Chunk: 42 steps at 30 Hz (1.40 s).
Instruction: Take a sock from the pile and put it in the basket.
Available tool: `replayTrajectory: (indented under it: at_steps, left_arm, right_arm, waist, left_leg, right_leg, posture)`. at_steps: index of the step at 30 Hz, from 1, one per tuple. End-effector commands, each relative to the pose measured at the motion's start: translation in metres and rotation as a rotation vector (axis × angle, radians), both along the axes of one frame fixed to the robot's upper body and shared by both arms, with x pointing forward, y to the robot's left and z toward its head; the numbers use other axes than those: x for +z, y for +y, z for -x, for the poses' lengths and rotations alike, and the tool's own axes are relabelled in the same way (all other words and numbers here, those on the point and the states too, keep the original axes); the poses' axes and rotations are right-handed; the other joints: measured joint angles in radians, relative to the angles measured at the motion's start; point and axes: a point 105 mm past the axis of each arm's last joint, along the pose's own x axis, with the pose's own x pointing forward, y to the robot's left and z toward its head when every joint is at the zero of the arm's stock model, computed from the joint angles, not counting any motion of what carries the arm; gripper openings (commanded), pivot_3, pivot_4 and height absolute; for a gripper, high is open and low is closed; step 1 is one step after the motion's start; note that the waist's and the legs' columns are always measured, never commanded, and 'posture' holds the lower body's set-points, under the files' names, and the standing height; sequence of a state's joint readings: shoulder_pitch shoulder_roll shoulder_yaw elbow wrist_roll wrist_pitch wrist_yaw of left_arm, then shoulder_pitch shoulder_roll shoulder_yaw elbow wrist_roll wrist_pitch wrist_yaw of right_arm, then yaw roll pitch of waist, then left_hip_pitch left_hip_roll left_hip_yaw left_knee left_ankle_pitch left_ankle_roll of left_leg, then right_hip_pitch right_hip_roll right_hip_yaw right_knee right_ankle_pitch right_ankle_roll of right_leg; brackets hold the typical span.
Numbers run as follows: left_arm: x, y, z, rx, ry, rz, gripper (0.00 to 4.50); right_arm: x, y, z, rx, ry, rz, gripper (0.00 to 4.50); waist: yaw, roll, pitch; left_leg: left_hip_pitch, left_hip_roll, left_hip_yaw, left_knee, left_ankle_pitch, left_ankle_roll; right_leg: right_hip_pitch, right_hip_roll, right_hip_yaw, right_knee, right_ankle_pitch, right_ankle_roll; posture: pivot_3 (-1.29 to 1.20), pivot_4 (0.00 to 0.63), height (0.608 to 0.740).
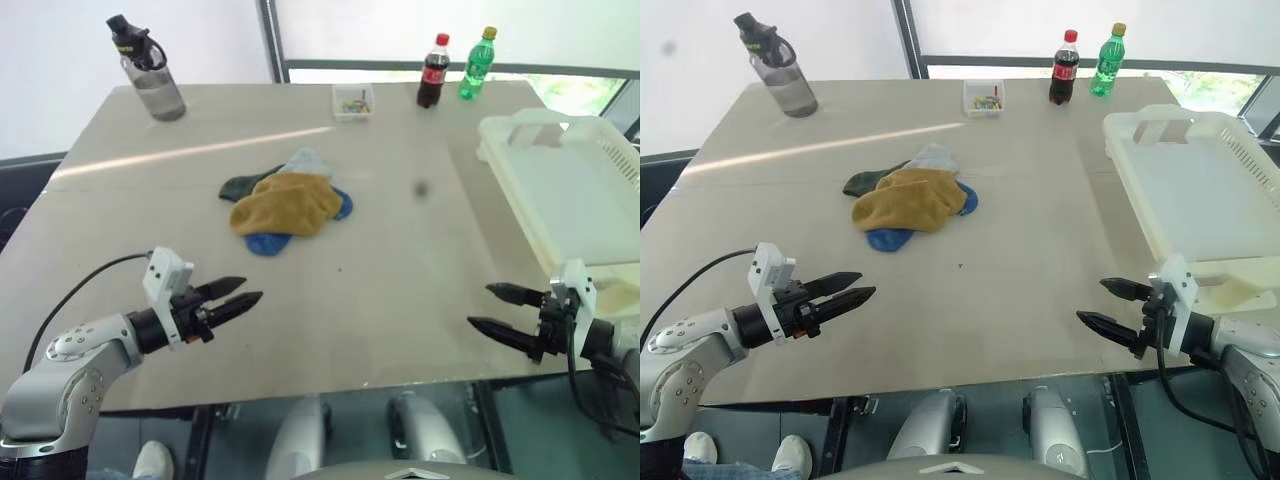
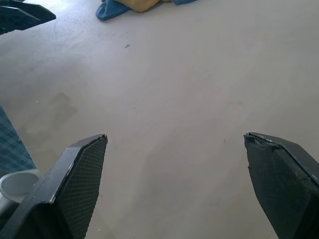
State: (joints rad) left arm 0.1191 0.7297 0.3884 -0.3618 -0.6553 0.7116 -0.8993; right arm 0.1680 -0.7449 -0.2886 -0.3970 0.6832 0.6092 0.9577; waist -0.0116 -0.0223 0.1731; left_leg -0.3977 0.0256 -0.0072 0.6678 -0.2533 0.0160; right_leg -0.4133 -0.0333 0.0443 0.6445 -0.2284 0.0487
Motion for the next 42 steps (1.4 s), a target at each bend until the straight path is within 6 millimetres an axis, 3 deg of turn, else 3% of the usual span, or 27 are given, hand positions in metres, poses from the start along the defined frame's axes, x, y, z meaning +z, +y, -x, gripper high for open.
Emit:
replayTrajectory:
  at_steps: [1, 4, 9, 33, 42]
  left_arm:
    - [0.013, 0.0, 0.014, -0.059, -0.025, -0.015, 2.61]
    - [0.01, 0.001, 0.024, -0.088, 0.014, -0.012, 2.61]
    - [0.005, -0.003, 0.03, -0.11, 0.027, -0.021, 2.61]
    - [0.007, -0.005, 0.023, -0.128, 0.007, -0.043, 2.61]
    - [0.016, -0.008, 0.021, -0.131, -0.018, -0.042, 2.61]
  right_arm:
    - [0.019, -0.009, 0.008, 0.027, -0.073, 0.022, 4.5]
    - [0.019, -0.019, 0.008, 0.014, -0.088, 0.061, 4.5]
    - [0.019, -0.019, 0.008, 0.022, -0.093, 0.063, 4.5]
    - [0.018, -0.012, 0.003, 0.033, -0.113, 0.047, 4.5]
    - [0.026, -0.012, 0.0, 0.032, -0.134, 0.031, 4.5]
  waist:
    - [0.0, 0.0, 0.0]
    - [-0.001, 0.0, 0.0]
    - [0.0, 0.0, 0.0]
    - [0.0, 0.0, 0.0]
    - [0.0, 0.0, 0.0]
  left_leg:
    - [0.0, 0.0, 0.0, 0.0, 0.0, 0.0]
    - [-0.002, 0.0, 0.001, -0.001, 0.0, 0.0]
    - [0.0, 0.001, 0.001, 0.0, 0.0, 0.001]
    - [-0.001, 0.0, 0.002, 0.0, 0.0, 0.001]
    - [-0.001, 0.0, 0.002, 0.0, 0.0, 0.001]
  right_leg:
    - [0.0, 0.0, 0.0, 0.0, 0.0, 0.0]
    - [-0.002, 0.0, 0.001, -0.001, 0.0, -0.001]
    - [-0.001, 0.0, 0.001, -0.001, 0.0, 0.0]
    - [-0.001, 0.0, 0.001, -0.001, 0.0, 0.0]
    - [-0.001, 0.0, 0.001, -0.001, 0.0, 0.0]
  posture:
    - [0.0, 0.15, 0.74]
    - [0.0, 0.15, 0.74]
    - [0.0, 0.15, 0.74]
    - [0.0, 0.15, 0.74]
    - [0.0, 0.15, 0.74]
